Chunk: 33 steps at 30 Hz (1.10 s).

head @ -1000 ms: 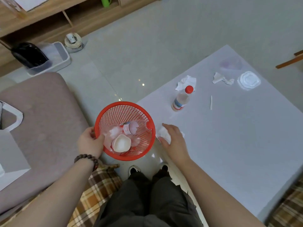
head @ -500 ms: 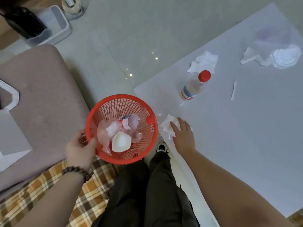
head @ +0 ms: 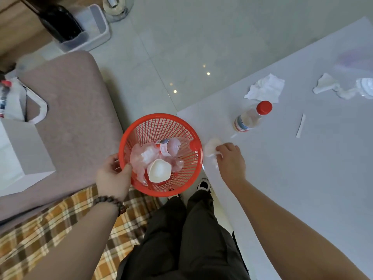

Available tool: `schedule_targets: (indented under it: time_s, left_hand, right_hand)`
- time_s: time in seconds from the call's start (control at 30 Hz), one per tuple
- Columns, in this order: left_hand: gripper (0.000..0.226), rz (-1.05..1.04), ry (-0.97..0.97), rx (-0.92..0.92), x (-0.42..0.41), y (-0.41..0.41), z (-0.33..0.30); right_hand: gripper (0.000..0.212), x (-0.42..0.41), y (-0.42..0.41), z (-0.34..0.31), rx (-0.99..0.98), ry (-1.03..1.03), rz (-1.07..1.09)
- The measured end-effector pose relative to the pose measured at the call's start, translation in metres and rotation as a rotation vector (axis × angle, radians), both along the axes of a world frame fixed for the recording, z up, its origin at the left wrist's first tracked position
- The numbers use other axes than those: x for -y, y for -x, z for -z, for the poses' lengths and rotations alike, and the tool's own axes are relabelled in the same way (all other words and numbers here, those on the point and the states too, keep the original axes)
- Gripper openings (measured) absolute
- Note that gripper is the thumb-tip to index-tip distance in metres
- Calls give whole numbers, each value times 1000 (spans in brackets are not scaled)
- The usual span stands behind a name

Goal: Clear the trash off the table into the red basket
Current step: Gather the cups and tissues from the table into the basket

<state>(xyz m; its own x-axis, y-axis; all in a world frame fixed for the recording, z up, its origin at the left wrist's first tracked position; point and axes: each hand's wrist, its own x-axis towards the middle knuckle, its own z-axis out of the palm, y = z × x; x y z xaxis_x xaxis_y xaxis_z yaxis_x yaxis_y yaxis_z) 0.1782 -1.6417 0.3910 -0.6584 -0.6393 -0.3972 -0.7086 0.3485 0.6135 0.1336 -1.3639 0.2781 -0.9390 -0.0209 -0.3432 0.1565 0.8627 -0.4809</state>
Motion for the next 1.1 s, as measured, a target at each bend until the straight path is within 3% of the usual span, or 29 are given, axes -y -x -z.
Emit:
schedule_targets:
  time_s: [0.13,0.23,0.4,0.6,0.77,0.87,0.97,1.1]
  left_hand:
    - [28,22,56,-42,-3,10,-30]
    - [29,43,72,-104,-9,19,-52]
    - [29,73,57,-194,-20,26,-77]
    - [25,72,15,-220,-23,33,-90]
    - [27,37,-6,-213,-6,51,-89]
    - [29,22,-47,-200,9,72,-87]
    - [30,16,-72,-177,25,108,-80]
    - [26,86,-102,-183,45,170,-65]
  right_hand:
    - [18,17,14,-75,-300,199,54]
    - [20,40,24,-124,-400,308,-45]
    - [26,88,40,-166,-374,380,-269]
    - [44,106,53,-169,-252,306,-380]
    - [47,93,60,-167,-419,249,-116]
    - [59,81,71,-155,-276,226,62]
    - [72,83,87,-138,-101,212,75]
    - [59,106,122,-128,-71,464,162]
